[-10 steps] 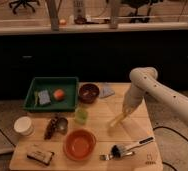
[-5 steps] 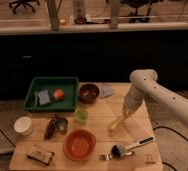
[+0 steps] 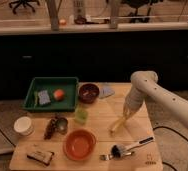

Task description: Place banana in table surface

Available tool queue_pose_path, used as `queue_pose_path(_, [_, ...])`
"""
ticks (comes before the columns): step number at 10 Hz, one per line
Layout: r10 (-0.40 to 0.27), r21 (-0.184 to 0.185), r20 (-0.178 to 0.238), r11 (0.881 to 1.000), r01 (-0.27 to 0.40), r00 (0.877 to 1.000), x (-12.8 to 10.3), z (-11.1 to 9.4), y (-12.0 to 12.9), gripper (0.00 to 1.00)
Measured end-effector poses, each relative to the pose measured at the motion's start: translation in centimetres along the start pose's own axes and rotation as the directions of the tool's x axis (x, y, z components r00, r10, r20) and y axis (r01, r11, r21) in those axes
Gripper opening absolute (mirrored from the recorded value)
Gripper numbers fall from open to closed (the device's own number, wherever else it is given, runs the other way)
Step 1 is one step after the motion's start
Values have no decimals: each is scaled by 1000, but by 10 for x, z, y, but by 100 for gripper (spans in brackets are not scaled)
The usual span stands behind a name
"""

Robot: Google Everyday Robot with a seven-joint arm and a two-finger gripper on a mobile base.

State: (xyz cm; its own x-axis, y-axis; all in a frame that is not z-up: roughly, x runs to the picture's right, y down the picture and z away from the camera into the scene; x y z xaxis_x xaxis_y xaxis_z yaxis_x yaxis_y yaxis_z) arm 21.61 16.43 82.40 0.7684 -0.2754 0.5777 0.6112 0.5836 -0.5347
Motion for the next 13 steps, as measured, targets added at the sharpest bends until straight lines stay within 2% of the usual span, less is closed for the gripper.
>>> queue_pose_path(7, [-33, -14, 8, 999, 33, 999, 5, 7, 7, 11])
queue_pose_path(9, [-39, -16, 9, 999, 39, 999, 6, 8, 10, 19])
queue_pose_path(13, [-55, -23, 11, 998, 55, 998, 7, 10, 14, 21])
